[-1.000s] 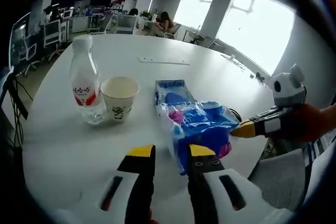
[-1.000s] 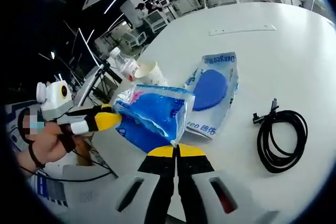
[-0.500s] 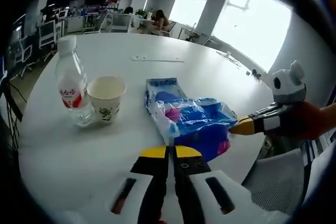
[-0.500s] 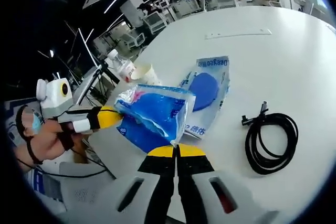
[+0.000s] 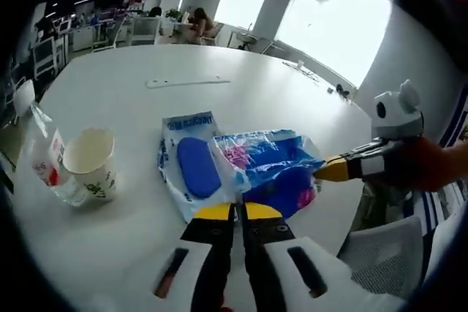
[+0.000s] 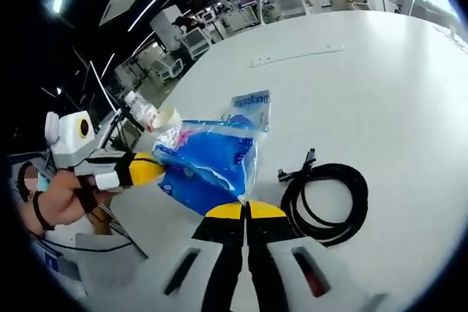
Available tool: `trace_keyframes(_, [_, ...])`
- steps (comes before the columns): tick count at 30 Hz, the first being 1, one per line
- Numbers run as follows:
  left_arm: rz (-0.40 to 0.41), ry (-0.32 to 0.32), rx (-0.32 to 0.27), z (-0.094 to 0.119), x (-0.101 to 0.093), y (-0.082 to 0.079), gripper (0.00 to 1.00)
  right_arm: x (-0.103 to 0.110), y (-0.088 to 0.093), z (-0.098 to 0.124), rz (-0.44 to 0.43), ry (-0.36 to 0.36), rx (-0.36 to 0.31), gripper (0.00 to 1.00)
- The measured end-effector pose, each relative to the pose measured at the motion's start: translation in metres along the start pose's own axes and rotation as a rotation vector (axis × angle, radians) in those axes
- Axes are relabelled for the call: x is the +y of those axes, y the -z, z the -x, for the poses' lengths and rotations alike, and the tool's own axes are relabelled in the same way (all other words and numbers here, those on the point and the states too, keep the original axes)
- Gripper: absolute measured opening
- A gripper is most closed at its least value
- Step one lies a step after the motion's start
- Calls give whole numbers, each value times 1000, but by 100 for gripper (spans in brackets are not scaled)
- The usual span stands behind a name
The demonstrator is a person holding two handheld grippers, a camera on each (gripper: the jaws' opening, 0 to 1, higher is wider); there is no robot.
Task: Arrange the tabletop items into an orderly group along one side of the table until the central work area is clear of visible clutter.
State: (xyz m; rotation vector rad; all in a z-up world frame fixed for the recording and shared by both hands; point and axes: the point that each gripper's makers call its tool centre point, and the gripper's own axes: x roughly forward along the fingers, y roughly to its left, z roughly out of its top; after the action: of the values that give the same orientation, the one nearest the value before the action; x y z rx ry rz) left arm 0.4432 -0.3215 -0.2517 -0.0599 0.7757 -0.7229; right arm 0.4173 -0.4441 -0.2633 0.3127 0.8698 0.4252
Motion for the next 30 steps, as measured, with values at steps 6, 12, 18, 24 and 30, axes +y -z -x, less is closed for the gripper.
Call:
trace_keyframes(6, [-37, 41, 30, -26, -18, -10, 1, -33, -12, 7, -56, 17, -29, 0])
trace_keyframes(12, [-53, 75, 48, -47, -34, -16, 1, -58, -23, 13, -69, 40, -40, 0])
trace_keyframes(18, [-51, 95, 65, -65, -42, -19, 1, -76, -36, 15, -63, 53, -47, 0])
trace_keyframes(24, [-54, 103, 62, -84, -46, -30, 1, -93, -45, 13, -55, 62, -43, 0])
trace_keyframes(30, [-65, 102, 59, -99, -47, -46, 1, -108, -58, 8, -62, 69, -52, 0])
